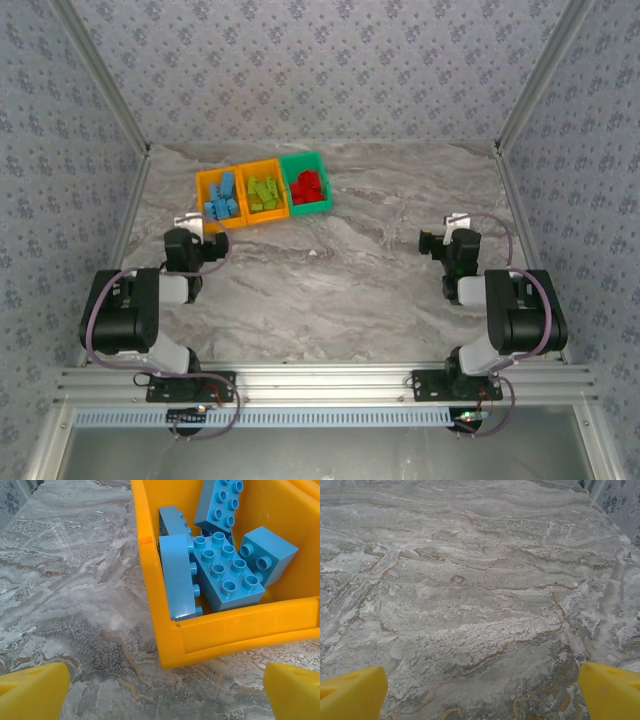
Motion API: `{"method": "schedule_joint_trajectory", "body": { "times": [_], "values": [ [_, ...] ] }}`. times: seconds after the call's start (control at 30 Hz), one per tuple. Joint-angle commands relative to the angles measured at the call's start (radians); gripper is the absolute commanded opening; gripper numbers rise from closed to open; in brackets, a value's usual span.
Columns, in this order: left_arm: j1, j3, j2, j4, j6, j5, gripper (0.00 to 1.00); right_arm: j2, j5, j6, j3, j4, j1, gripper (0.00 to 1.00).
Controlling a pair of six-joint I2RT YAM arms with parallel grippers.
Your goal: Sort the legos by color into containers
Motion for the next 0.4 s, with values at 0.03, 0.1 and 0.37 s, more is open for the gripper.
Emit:
{"method": "schedule_joint_trajectory", "body": {
  "times": [0.03, 0.1, 0.37],
  "values": [
    [0.005, 0.028, -0.003, 0.023, -0.015, -0.007, 0.99, 0.000, -0.057, 0.002, 0.019, 0.026, -0.009, 1.00],
    [0.004, 0.029, -0.003, 0.022, -0.015, -0.007, 0.99, 0.001, -0.061, 0.002, 0.020, 0.021, -0.010, 1.00],
    [0.005, 0.028, -0.003, 0.022, -0.015, -0.007, 0.99, 0.001, -0.055, 0.007, 0.015, 0.033, -0.013, 1.00]
  ]
}}
